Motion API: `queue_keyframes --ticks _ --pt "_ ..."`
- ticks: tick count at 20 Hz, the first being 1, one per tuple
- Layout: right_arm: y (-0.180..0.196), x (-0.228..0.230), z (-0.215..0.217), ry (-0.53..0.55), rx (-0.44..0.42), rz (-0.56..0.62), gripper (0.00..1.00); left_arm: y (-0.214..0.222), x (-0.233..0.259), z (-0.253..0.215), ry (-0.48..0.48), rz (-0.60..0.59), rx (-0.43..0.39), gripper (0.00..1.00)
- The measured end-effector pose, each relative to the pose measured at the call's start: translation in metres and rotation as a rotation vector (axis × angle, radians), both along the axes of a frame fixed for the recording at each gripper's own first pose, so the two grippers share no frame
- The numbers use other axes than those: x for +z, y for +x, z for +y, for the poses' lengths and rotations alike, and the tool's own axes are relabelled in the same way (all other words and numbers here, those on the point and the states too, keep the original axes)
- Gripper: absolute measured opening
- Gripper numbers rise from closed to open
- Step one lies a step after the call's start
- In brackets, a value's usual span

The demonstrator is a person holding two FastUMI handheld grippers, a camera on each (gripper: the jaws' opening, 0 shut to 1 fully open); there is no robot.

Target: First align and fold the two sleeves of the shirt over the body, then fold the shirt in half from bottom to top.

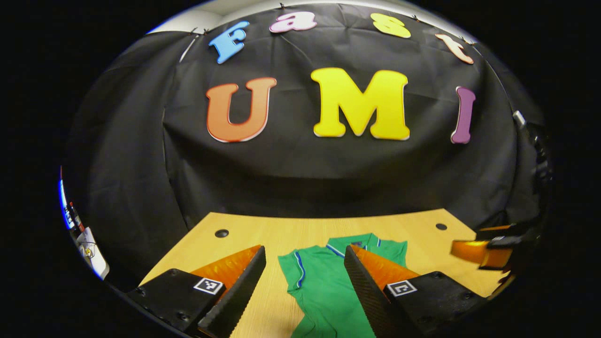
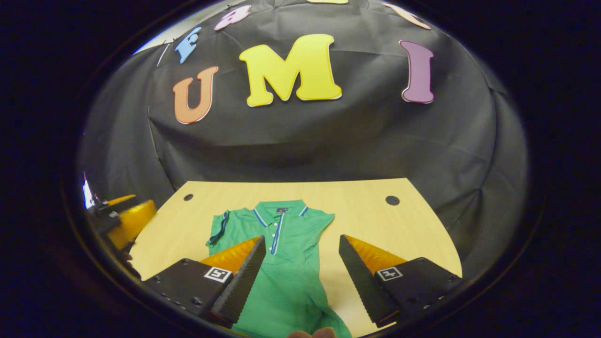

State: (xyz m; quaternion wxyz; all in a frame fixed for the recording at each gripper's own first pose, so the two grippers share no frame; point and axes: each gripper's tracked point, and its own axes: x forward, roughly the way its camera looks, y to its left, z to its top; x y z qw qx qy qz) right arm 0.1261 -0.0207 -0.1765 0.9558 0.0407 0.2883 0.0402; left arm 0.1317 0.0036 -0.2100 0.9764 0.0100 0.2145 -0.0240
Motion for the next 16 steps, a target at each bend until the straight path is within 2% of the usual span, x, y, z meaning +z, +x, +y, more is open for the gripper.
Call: queue_keyframes --ticks 4,8,9,10,13,16 --pt "-0.019 0.037 -0.022 -0.051 -0.023 -0.062 0.96 0.034 -0.07 0.004 -0.024 0.113 0.007 1.0" --pt "-0.035 0.058 -0.031 -0.053 -0.055 -0.08 0.96 0.055 -0.128 0.017 -0.021 0.214 0.031 1.0" --pt "-0.038 0.06 -0.032 -0.056 -0.06 -0.081 0.92 0.061 -0.142 0.02 -0.019 0.235 0.034 1.0" --pt "-0.041 0.061 -0.034 -0.065 -0.063 -0.077 0.96 0.065 -0.158 0.02 -0.013 0.258 0.034 1.0" --pt "-0.044 0.047 -0.038 -0.08 -0.08 -0.023 0.96 0.069 -0.195 0.022 -0.012 0.333 0.03 1.0" --pt "-0.048 0.042 -0.041 -0.068 -0.094 0.003 0.96 0.077 -0.211 0.035 0.029 0.346 0.033 1.0"
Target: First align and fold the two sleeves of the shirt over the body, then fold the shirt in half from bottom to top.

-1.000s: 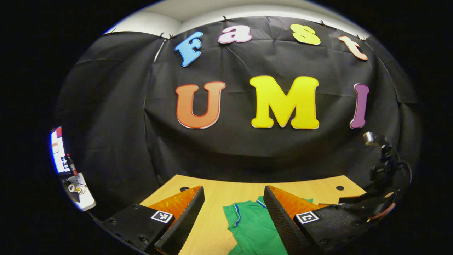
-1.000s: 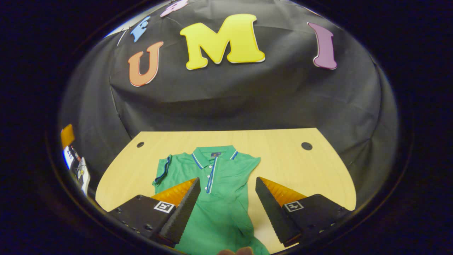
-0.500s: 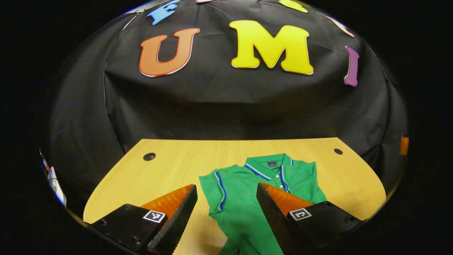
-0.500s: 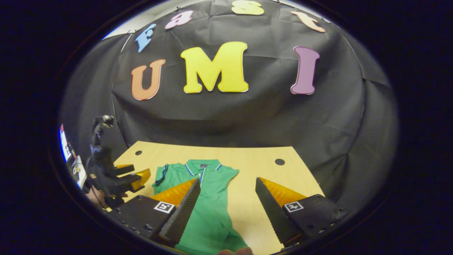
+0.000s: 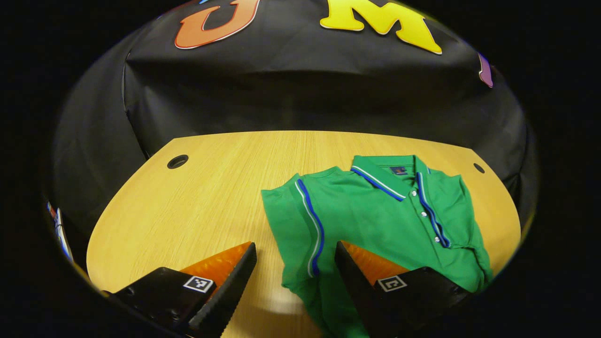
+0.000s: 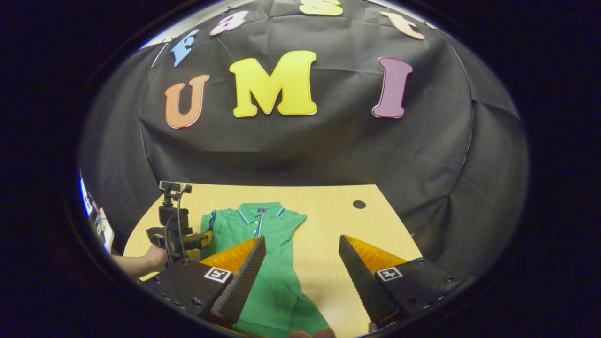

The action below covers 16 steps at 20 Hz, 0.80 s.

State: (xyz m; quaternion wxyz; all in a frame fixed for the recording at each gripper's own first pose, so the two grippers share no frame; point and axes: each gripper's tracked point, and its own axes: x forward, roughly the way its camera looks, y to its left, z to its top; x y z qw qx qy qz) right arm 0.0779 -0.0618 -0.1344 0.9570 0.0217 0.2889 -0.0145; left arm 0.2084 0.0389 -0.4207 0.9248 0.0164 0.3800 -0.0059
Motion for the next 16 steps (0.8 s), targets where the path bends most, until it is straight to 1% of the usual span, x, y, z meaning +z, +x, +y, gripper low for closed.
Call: queue_keyframes --ticks 2,3,5,6,7,8,9,10,11,12,13,15,16 --pt "0.003 -0.006 0.0 -0.001 -0.001 0.017 0.96 0.002 -0.007 0.007 0.024 0.016 -0.013 1.0" --pt "0.004 -0.008 0.0 0.0 -0.002 0.022 0.96 0.005 -0.004 0.007 0.017 -0.006 -0.02 1.0" --pt "0.007 -0.012 0.002 0.006 -0.002 0.035 0.96 0.007 -0.006 0.006 0.005 -0.005 -0.034 0.99" --pt "0.008 -0.015 0.004 0.013 -0.001 0.046 0.96 0.006 -0.006 0.004 -0.013 -0.004 -0.049 0.92" --pt "0.008 -0.019 0.006 0.019 0.001 0.055 0.96 0.006 -0.005 0.002 -0.023 -0.004 -0.057 0.8" --pt "0.007 -0.019 0.006 0.022 0.004 0.062 0.96 0.007 -0.003 0.002 -0.028 -0.011 -0.062 0.65" --pt "0.006 -0.02 0.007 0.026 0.008 0.067 0.96 0.01 0.002 0.001 -0.037 -0.031 -0.067 0.65" --pt "0.007 -0.02 0.008 0.028 0.012 0.069 0.96 0.014 0.007 0.004 -0.037 -0.055 -0.064 0.59" --pt "0.007 -0.023 0.01 0.031 0.016 0.074 0.96 0.016 0.005 0.006 -0.03 -0.063 -0.057 0.4" --pt "0.01 -0.025 0.013 0.035 0.019 0.079 0.96 0.014 0.001 0.008 -0.024 -0.049 -0.055 0.3" --pt "0.015 -0.029 0.018 0.038 0.021 0.082 0.96 0.013 -0.002 0.007 -0.03 -0.036 -0.059 0.16" --pt "0.017 -0.029 0.017 0.036 0.023 0.085 0.96 0.014 0.0 0.005 -0.036 -0.035 -0.073 0.08" --pt "0.018 -0.029 0.017 0.04 0.023 0.085 0.96 0.015 0.004 0.003 -0.045 -0.038 -0.075 0.07"
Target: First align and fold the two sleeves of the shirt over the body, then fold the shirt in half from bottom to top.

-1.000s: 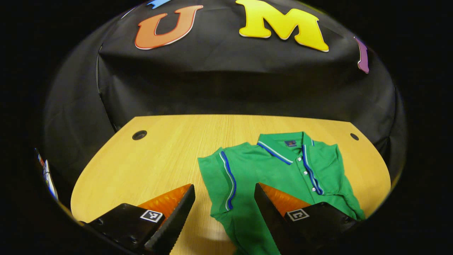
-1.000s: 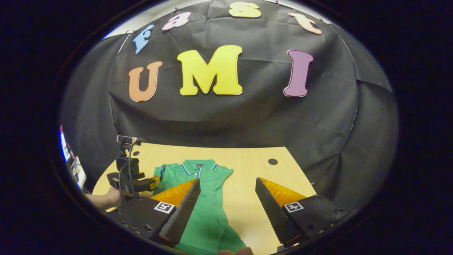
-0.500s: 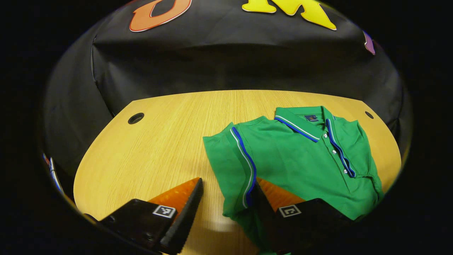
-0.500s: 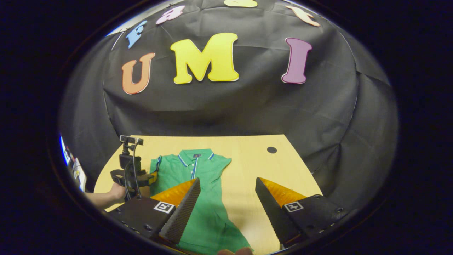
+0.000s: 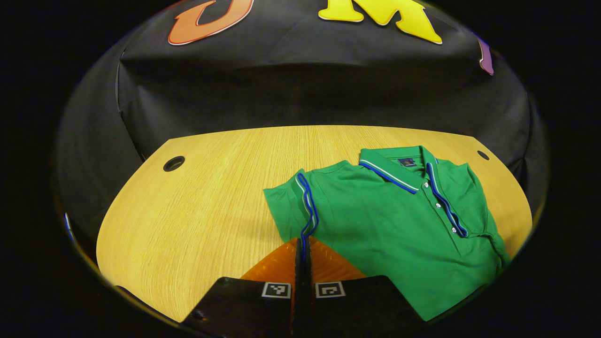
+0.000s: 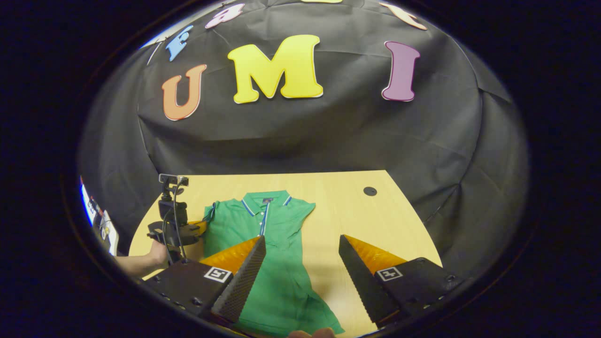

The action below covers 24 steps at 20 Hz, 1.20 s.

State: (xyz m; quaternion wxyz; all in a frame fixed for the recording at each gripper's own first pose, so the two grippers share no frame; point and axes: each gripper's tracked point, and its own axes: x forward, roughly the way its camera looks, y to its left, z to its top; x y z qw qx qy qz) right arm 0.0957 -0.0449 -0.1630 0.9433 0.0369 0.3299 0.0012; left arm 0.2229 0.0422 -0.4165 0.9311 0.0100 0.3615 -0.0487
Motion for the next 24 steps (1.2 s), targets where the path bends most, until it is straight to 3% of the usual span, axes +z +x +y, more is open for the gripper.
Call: queue_keyframes --ticks 7,12,16,19,20,22,24 --pt "0.002 0.002 -0.001 0.023 -0.003 -0.01 0.96 0.013 0.059 -0.009 -0.064 -0.094 0.025 0.06" --pt "-0.003 0.01 -0.011 0.027 -0.018 -0.029 0.96 0.014 0.094 -0.068 -0.099 -0.124 -0.043 0.06" --pt "-0.013 0.017 -0.03 0.008 -0.045 -0.045 0.96 0.018 0.087 -0.131 -0.132 -0.104 -0.092 0.06" --pt "-0.019 0.02 -0.044 -0.001 -0.07 -0.05 0.96 0.018 0.074 -0.154 -0.119 -0.067 -0.084 0.06" --pt "-0.021 0.021 -0.048 -0.005 -0.077 -0.049 0.92 0.017 0.071 -0.156 -0.109 -0.058 -0.08 0.08" --pt "-0.024 0.021 -0.053 -0.005 -0.087 -0.051 0.96 0.011 0.077 -0.158 -0.112 -0.052 -0.076 0.29" --pt "-0.025 0.022 -0.053 -0.003 -0.085 -0.054 0.92 0.008 0.088 -0.15 -0.109 -0.078 -0.041 0.76"
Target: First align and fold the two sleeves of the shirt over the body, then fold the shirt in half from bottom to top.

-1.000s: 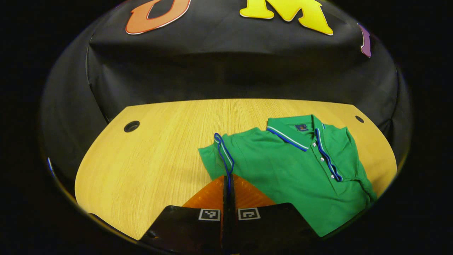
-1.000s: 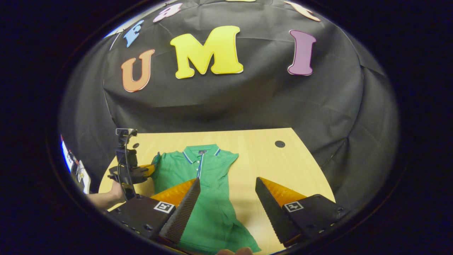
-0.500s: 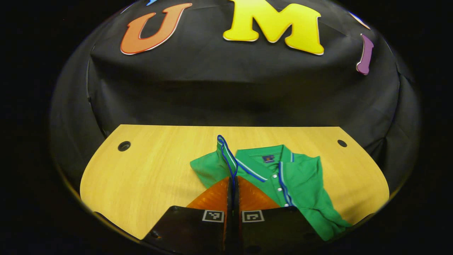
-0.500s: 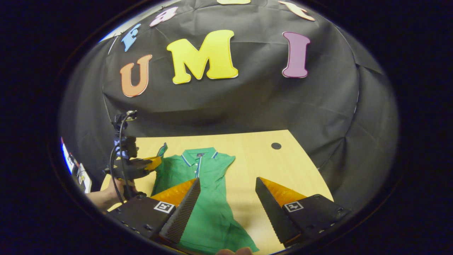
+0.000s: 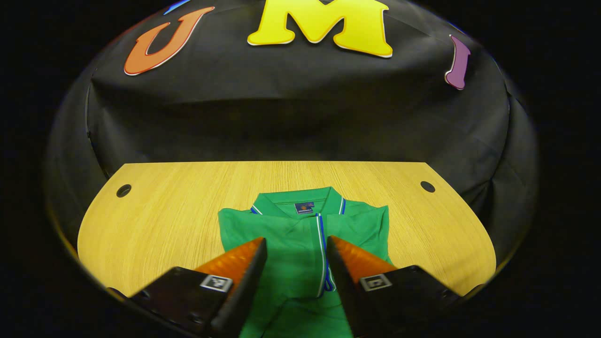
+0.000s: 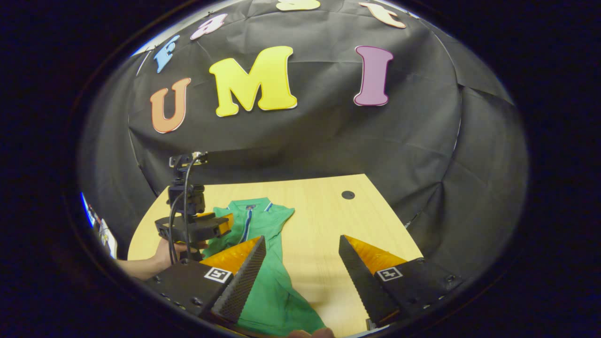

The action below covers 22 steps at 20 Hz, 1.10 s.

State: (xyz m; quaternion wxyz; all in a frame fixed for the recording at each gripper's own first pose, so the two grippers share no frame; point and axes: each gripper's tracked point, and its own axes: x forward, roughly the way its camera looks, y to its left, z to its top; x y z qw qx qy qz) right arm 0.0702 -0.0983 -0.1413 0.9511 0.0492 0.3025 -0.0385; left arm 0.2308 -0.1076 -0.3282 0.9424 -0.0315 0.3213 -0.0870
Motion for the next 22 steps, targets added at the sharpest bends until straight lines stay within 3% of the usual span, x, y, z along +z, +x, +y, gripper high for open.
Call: queue_keyframes --ticks 1,7,13,18,22 --pt "0.001 0.001 0.001 0.002 0.006 -0.003 0.96 -0.001 0.007 0.005 -0.007 -0.016 0.015 1.0" --pt "0.002 0.017 0.03 -0.019 0.088 -0.072 0.96 -0.035 0.083 0.046 0.0 -0.157 0.066 1.0" --pt "-0.026 0.022 0.058 -0.031 0.19 -0.124 0.96 -0.121 0.156 0.088 0.006 -0.269 0.08 1.0" --pt "-0.057 0.007 0.049 -0.047 0.205 -0.109 0.96 -0.188 0.175 0.11 0.044 -0.301 0.068 1.0" --pt "-0.086 -0.021 0.037 -0.066 0.232 -0.029 0.93 -0.23 0.156 0.119 0.058 -0.239 0.041 1.0"
